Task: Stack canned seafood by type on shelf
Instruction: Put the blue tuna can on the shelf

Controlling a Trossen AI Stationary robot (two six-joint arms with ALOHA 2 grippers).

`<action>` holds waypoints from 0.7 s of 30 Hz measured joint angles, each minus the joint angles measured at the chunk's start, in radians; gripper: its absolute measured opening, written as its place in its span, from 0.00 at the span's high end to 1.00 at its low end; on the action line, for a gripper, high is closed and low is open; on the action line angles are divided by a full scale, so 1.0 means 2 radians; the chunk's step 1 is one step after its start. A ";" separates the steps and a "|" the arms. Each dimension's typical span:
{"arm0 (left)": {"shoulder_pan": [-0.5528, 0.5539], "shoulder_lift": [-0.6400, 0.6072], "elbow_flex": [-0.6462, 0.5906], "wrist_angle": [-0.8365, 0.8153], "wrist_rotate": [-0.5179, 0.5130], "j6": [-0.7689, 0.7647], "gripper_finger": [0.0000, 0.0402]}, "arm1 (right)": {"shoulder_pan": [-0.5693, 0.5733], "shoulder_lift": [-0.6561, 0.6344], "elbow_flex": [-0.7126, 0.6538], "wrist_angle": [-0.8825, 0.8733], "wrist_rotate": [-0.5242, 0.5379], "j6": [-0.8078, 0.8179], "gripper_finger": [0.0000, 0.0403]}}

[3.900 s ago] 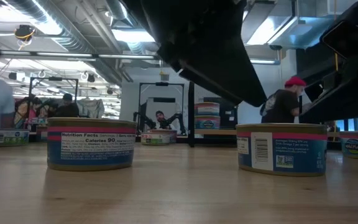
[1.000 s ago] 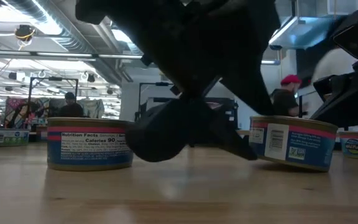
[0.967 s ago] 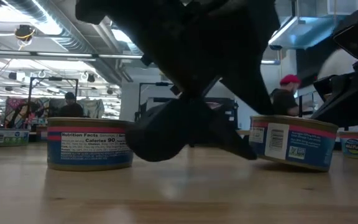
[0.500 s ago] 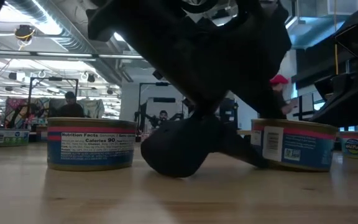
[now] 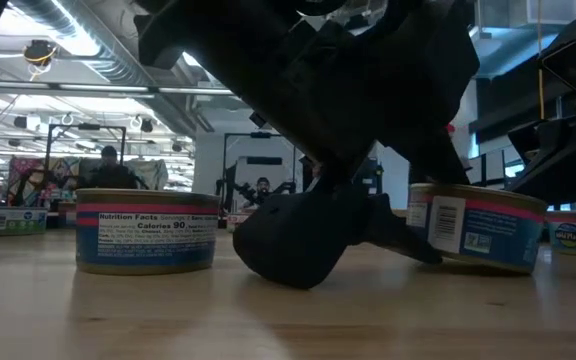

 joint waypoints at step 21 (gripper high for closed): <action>-0.003 0.001 -0.001 0.044 0.002 0.009 0.34 | -0.001 0.000 -0.001 0.013 -0.012 0.001 0.98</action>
